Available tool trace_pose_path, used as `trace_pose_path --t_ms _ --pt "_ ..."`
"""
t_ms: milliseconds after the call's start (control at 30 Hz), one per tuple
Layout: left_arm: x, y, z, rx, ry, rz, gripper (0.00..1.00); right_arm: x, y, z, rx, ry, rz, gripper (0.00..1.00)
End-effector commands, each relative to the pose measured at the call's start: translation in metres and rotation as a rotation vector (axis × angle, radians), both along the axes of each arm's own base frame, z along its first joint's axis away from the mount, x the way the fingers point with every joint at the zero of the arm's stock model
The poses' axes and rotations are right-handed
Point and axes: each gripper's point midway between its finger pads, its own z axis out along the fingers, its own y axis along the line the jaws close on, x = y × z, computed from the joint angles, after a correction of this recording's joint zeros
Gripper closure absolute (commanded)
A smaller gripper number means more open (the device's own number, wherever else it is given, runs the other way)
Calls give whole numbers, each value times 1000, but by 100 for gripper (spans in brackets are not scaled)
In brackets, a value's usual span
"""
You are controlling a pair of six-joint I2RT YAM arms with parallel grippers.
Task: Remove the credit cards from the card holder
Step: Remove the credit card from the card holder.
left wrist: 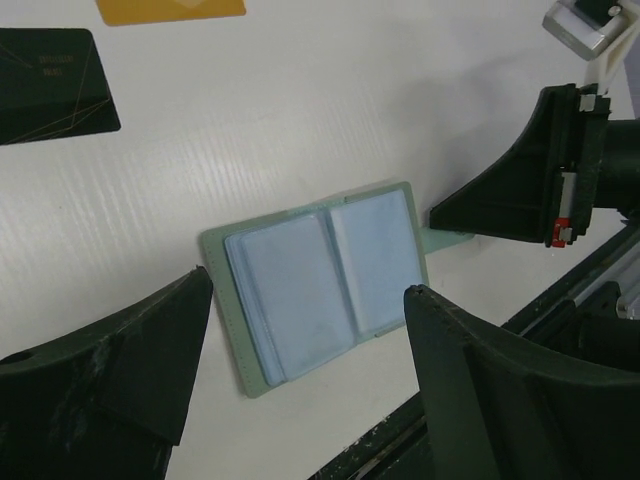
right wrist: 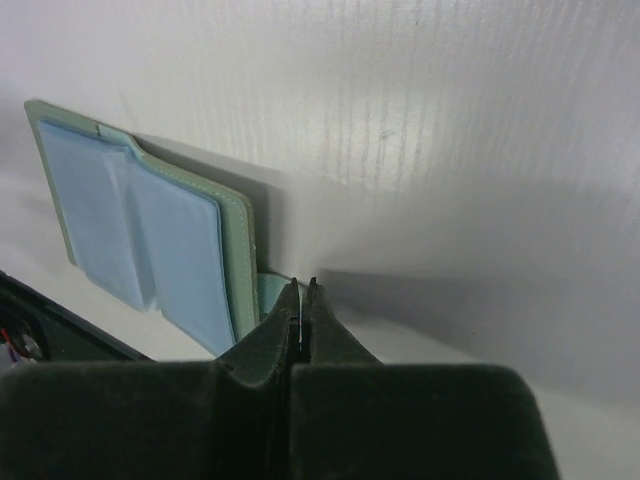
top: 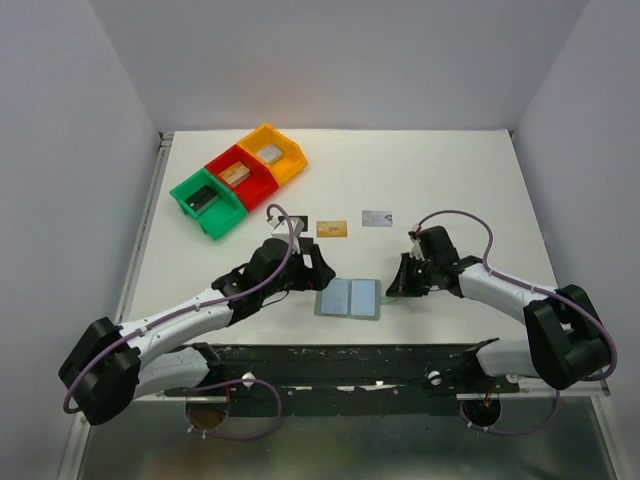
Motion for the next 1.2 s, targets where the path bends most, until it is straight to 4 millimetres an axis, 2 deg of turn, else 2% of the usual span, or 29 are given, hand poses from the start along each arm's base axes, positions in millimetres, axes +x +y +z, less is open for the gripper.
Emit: trace_pose_path --t_ms 0,100,333,600,933,1167 --pt "-7 -19 18 -44 -12 -173 10 -8 17 6 75 -7 34 100" --pt "-14 -28 15 -87 15 -246 15 -9 20 5 86 0 34 100" --pt "-24 -33 -13 -47 115 -317 26 -3 22 8 84 -19 42 100" --pt "-24 -19 -26 -45 141 -265 24 0 23 10 85 -25 51 100" --pt "-25 -22 -52 -3 217 -277 21 -1 30 13 112 -14 76 100" --pt "-25 -25 -58 5 238 -292 21 -2 31 12 117 -7 84 100"
